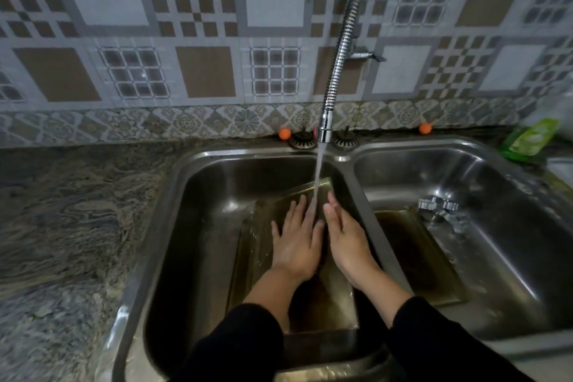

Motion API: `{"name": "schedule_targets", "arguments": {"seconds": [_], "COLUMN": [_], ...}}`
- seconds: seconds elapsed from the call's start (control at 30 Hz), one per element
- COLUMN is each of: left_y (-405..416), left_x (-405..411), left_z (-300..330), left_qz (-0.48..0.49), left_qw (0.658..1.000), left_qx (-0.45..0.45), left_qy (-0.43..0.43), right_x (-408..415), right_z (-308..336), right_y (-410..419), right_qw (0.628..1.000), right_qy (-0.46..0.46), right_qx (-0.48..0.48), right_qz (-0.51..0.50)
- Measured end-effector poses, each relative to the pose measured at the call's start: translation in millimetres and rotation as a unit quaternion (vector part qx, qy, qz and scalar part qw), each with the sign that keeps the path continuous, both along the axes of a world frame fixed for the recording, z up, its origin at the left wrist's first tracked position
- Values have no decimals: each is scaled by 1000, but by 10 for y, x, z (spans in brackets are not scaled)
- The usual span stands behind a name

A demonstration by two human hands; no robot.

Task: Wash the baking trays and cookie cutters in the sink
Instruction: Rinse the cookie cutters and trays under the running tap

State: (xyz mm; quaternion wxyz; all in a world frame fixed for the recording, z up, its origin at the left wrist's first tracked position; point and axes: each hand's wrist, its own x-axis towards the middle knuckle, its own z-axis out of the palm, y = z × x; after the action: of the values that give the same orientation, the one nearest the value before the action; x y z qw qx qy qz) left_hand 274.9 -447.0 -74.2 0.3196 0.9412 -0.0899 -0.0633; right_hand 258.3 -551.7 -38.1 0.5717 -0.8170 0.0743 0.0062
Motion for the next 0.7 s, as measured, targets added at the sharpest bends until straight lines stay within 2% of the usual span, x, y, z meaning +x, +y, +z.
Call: {"name": "schedule_targets", "arguments": {"seconds": [0.07, 0.13, 0.2, 0.23, 0.3, 0.37, 0.47, 0.6, 0.7], "left_y": [55, 171, 301, 352, 421, 456, 517, 635, 683], "left_x": [94, 154, 155, 135, 67, -35, -116, -120, -161], "left_z": [49, 72, 92, 101, 96, 104, 145, 199, 213], "left_qz": [14, 27, 38, 49, 79, 109, 174, 202, 241], "left_qw": [1000, 993, 972, 966, 981, 991, 969, 950, 937], "left_qx": [16, 108, 220, 238, 162, 12, -133, -204, -223], "left_qy": [-8, -26, -78, -90, -73, -70, -117, -123, -120], "right_x": [-7, -21, -45, -57, -75, -83, -66, 14, 99], "right_z": [68, 121, 173, 202, 259, 311, 328, 166, 34], "right_y": [-96, -182, -234, -243, -238, -217, -190, -146, -114], "right_qw": [1000, 999, 999, 998, 997, 997, 997, 997, 992], "right_qy": [-21, -35, -45, -49, -57, -65, -71, -78, -65], "right_qx": [-18, -12, 4, 11, 27, 43, 41, 17, -95], "right_qz": [-4, -8, -21, -30, -36, -14, 15, 17, 46]}}
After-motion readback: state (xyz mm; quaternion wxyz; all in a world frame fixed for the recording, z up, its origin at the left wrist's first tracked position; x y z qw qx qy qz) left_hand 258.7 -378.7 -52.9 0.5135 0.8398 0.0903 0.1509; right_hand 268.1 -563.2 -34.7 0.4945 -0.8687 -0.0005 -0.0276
